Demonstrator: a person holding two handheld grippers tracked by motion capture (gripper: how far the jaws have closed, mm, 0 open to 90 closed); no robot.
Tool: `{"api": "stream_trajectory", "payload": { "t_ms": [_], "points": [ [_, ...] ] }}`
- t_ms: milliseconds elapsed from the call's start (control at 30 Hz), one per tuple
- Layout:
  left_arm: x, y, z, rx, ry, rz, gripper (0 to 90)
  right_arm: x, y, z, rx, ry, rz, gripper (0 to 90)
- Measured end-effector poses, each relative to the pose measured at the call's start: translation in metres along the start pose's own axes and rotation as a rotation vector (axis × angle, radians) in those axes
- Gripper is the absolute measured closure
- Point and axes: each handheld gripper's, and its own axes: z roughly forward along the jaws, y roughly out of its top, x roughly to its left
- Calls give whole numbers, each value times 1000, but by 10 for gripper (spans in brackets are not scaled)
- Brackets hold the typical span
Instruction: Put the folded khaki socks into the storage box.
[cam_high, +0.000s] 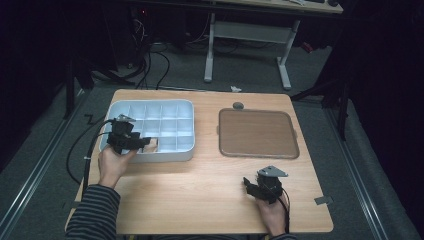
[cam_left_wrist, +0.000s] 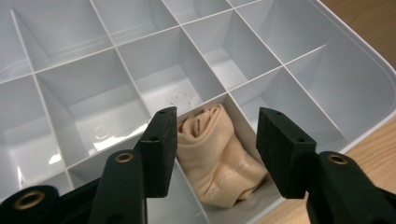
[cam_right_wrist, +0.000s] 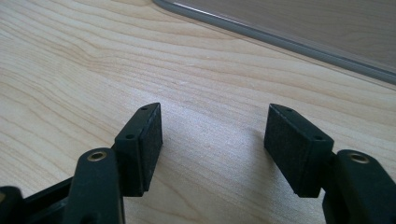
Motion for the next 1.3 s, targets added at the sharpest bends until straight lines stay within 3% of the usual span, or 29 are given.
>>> {"api": "stream_trajectory", "payload": {
  "t_ms": [567,800,1300],
  "points": [
    [3,-22,-27,-52,3,-28,497,0,0,0,-1,0,-1,370],
    [1,-30,-39,-94,-32,-48,492,0,0,0,-1,0,-2,370],
    [-5,-48,-52,-133,-42,-52,489,0,0,0,0,0,0,370]
  ]
}}
